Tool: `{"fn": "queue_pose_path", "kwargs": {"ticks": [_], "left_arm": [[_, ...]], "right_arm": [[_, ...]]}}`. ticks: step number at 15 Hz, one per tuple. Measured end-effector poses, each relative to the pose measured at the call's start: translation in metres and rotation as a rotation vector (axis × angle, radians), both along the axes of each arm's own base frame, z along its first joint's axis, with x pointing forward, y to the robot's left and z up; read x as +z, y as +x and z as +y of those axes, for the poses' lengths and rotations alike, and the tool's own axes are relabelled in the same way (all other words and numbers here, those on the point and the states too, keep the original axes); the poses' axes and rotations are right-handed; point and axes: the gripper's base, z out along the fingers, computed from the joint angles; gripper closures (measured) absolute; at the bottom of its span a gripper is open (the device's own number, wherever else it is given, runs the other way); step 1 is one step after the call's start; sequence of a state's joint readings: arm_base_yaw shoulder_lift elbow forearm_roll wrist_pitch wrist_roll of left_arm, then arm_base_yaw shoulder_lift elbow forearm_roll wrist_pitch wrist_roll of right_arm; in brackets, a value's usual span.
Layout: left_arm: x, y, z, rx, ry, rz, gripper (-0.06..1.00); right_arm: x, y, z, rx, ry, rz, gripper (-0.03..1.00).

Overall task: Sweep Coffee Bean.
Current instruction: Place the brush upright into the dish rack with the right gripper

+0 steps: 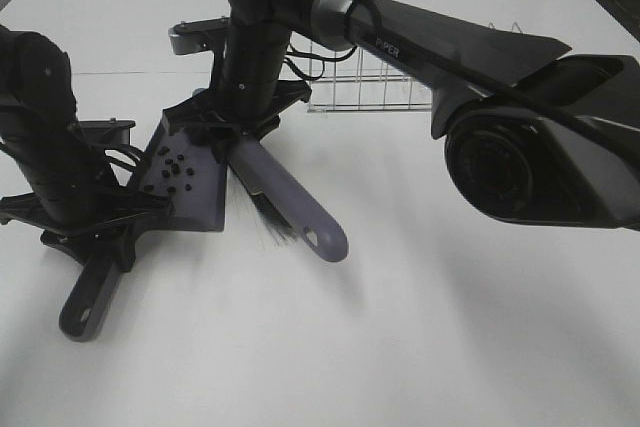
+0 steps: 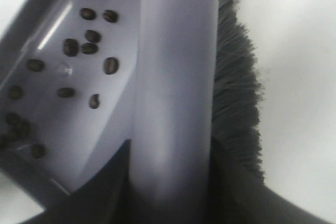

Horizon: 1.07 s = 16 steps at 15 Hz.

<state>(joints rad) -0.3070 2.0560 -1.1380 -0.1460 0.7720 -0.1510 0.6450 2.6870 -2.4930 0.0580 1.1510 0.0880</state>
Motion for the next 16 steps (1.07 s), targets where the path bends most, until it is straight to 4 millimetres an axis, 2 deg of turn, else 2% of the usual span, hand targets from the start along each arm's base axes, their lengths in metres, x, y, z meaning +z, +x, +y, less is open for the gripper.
{"fn": "queue_pose_path", "kwargs": {"ticks": [3, 6, 8, 10, 14, 16], "left_arm": [[0.000, 0.000, 0.000, 0.000, 0.000, 0.000, 0.62], [0.000, 0.000, 0.000, 0.000, 0.000, 0.000, 0.62], [0.000, 0.000, 0.000, 0.000, 0.000, 0.000, 0.62], [0.000, 0.000, 0.000, 0.000, 0.000, 0.000, 0.62], [0.000, 0.000, 0.000, 0.000, 0.000, 0.000, 0.62], [0.000, 0.000, 0.000, 0.000, 0.000, 0.000, 0.62]], "right_arm": [[0.002, -0.011, 0.015, 0.018, 0.033, 0.013, 0.69], [0.008, -0.012, 0.017, 0.015, 0.061, 0.020, 0.69], [0.021, -0.010, 0.016, 0.018, 0.050, -0.008, 0.69], [0.040, -0.006, 0.011, 0.004, 0.002, -0.077, 0.69], [0.093, 0.003, -0.007, -0.025, -0.107, -0.298, 0.69], [0.106, 0.006, -0.015, -0.040, -0.130, -0.342, 0.69]]}}
